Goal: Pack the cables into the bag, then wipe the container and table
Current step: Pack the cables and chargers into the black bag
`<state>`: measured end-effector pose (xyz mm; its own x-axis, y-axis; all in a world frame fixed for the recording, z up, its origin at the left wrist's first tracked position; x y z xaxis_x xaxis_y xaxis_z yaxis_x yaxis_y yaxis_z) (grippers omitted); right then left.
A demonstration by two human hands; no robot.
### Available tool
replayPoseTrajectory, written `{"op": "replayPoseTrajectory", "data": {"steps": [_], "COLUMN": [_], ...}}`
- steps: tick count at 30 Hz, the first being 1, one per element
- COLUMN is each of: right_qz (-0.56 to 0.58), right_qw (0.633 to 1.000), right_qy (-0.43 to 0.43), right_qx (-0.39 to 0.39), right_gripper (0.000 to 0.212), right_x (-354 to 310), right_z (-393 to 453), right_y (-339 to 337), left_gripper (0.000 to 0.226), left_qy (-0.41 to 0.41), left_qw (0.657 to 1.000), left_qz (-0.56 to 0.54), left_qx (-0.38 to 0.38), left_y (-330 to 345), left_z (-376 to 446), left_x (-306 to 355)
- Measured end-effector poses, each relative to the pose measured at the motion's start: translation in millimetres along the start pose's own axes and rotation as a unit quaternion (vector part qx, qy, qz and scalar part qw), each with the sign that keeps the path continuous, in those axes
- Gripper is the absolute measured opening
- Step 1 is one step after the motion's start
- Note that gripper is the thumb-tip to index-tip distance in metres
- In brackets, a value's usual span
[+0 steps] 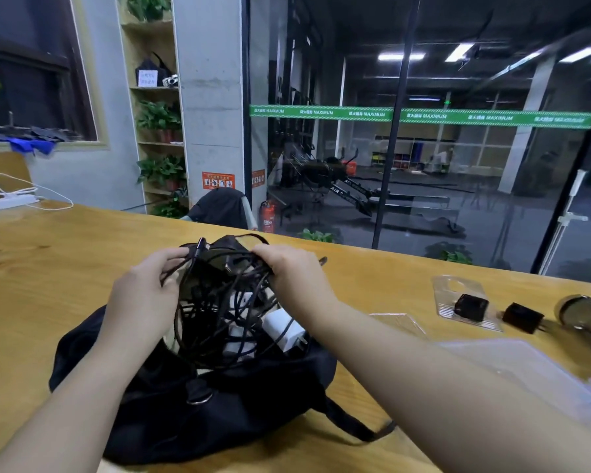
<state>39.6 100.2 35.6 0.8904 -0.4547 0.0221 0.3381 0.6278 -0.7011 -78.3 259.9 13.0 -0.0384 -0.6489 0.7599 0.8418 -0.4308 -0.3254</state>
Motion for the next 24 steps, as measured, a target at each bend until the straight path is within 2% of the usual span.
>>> {"op": "replayPoseTrajectory", "data": {"steps": [3, 6, 9, 11, 13, 15, 17, 18, 20, 22, 24], "right_qz": [-0.057, -0.121, -0.196, -0.230, -0.211, -0.175, -0.098, -0.060, 0.032, 0.088, 0.105], "right_qw": [0.995, 0.981, 0.968, 0.962, 0.970, 0.978, 0.991, 0.993, 0.990, 0.987, 0.986], "right_qy": [-0.039, -0.076, -0.095, -0.089, -0.074, -0.066, -0.008, 0.027, 0.074, 0.083, 0.057], "right_qx": [-0.077, -0.132, -0.124, -0.121, -0.100, -0.094, -0.086, -0.102, -0.115, -0.104, -0.118], "right_gripper": [0.028, 0.041, 0.026, 0.039, 0.040, 0.029, 0.029, 0.032, 0.030, 0.027, 0.030], "right_x": [6, 11, 10, 7, 12, 11, 15, 18, 21, 24, 28], "right_z": [-12, -17, -21, -21, -21, -21, -16, -14, -7, -1, 2], "right_y": [10, 9, 2, 2, 13, 16, 18, 18, 16, 12, 7], "left_gripper": [0.041, 0.043, 0.041, 0.040, 0.041, 0.040, 0.030, 0.033, 0.061, 0.068, 0.054], "left_qy": [0.014, 0.034, 0.078, 0.101, 0.122, 0.158, 0.173, 0.162, 0.144, 0.170, 0.250], "left_qw": [1.000, 0.999, 0.997, 0.994, 0.991, 0.984, 0.976, 0.973, 0.964, 0.946, 0.919], "left_qz": [-0.006, -0.005, 0.021, 0.009, -0.002, 0.000, 0.005, 0.019, 0.086, 0.192, 0.273], "left_qx": [0.017, -0.002, -0.018, -0.028, -0.047, -0.083, -0.133, -0.165, -0.207, -0.198, -0.138], "left_y": [1, 10, 23, 29, 35, 41, 48, 50, 53, 56, 60], "left_z": [1, -8, -19, -24, -28, -31, -33, -34, -33, -29, -21], "left_x": [16, 33, 46, 54, 58, 56, 50, 47, 39, 34, 30]}}
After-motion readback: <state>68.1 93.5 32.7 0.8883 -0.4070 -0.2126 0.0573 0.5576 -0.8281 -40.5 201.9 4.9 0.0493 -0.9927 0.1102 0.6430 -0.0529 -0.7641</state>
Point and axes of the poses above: each hand's wrist, its own z-axis towards the middle knuckle, its own y-axis out of the palm, x = y × z, the point moved 1 cm from there along z, towards the middle knuckle, and after that the axes turned 11 degrees about -z, right-handed, at the moved point
